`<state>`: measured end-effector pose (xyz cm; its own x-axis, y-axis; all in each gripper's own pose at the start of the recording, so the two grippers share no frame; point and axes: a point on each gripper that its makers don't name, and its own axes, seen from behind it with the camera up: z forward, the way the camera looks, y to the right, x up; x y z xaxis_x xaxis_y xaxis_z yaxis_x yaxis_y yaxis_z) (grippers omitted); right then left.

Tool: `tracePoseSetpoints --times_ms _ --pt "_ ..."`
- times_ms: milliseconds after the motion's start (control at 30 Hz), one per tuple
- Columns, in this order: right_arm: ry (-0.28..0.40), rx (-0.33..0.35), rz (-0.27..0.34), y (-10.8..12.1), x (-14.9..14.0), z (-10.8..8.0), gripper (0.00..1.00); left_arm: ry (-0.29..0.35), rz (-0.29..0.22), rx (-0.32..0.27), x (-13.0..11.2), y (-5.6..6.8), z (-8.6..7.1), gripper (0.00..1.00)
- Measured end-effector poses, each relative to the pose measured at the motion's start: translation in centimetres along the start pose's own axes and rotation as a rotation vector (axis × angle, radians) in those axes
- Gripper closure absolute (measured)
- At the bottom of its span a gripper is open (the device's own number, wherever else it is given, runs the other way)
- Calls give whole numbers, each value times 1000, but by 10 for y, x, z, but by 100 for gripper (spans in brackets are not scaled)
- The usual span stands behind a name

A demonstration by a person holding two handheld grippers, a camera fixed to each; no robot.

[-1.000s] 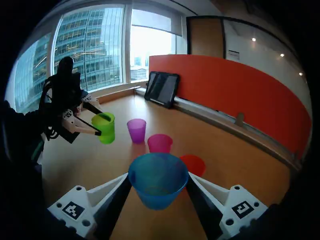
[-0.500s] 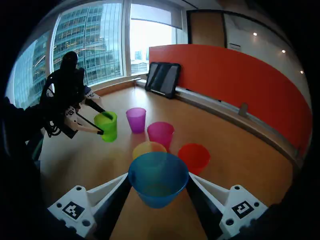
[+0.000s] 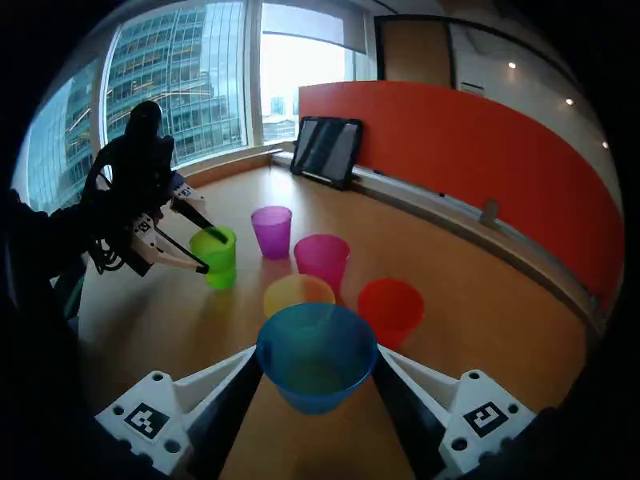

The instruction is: Pour water

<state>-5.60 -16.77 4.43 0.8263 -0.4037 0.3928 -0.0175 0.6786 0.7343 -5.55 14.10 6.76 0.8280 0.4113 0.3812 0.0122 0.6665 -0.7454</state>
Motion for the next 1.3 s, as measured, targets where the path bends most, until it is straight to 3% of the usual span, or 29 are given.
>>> tracePoseSetpoints --times_ms 667,767,867,1300 --pt "-10 -5 -5 1 -2 4 7 -7 -23 -2 -9 -3 2 13" --pt "-11 -9 -7 1 -3 4 7 -14 -26 2 -9 -4 1 9" --pt "-13 -10 -8 1 -5 5 7 -28 -32 10 -12 -6 0 3" --pt "-39 -16 3 3 -24 15 8 -37 -57 23 -21 -8 -11 3"
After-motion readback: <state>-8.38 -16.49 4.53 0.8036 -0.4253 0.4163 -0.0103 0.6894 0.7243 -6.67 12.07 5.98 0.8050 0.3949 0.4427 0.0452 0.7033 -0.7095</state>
